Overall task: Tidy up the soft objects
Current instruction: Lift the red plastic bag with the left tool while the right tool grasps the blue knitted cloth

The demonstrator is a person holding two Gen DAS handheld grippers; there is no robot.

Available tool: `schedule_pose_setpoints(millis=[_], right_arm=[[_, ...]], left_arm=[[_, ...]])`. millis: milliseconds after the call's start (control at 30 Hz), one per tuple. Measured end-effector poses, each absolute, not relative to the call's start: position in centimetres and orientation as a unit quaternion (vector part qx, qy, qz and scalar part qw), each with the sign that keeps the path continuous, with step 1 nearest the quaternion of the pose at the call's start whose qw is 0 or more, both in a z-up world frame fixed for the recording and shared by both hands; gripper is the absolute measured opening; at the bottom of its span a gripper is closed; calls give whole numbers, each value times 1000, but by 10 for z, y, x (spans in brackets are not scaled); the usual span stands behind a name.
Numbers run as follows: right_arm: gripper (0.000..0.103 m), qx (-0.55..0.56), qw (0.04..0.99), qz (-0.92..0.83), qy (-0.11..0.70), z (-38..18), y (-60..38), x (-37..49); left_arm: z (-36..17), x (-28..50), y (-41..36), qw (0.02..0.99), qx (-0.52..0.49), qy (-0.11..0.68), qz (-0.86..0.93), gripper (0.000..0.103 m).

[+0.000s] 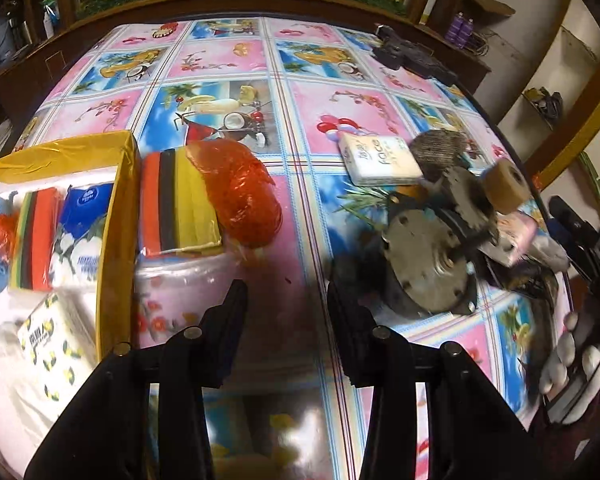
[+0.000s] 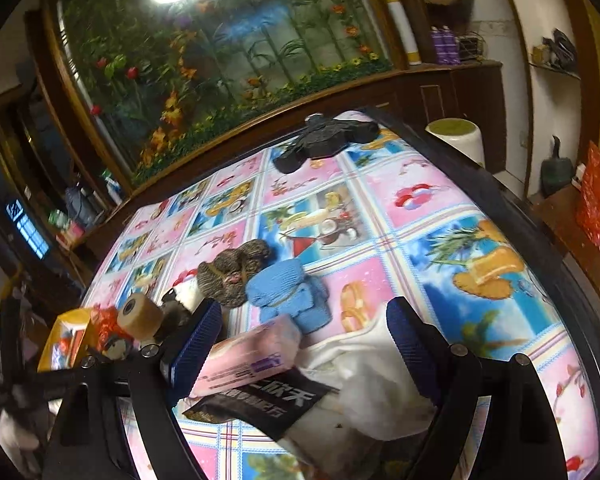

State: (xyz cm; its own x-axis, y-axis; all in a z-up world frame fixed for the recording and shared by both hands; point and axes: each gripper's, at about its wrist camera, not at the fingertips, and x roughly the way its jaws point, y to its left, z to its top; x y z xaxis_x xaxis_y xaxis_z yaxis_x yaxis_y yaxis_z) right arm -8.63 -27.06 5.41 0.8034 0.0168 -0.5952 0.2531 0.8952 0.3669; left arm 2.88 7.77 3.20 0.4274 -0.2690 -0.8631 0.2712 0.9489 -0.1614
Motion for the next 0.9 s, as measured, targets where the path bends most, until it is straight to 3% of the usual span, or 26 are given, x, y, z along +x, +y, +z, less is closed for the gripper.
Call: schedule_pose_setpoints(millis=[200,433,500,767,900], right_arm=[[85,201,922,-75,321,52,-265,-83],[85,219,918,-76,320,54,-273,-79],[85,256,913,-68,311,55,-287,-83],[88,292,880,-3,376,64,-310,-40],[88,219,872,-17,438,58,-297,1]], left_arm=[[51,42,92,877,-31,463,-126,44],[27,75,68,867,7,481,-129,44],[24,75,66,861,4,489,-141,31],[29,72,80,857,-35,487,-165,30],[33,68,85,855,-51,484,-180,30]])
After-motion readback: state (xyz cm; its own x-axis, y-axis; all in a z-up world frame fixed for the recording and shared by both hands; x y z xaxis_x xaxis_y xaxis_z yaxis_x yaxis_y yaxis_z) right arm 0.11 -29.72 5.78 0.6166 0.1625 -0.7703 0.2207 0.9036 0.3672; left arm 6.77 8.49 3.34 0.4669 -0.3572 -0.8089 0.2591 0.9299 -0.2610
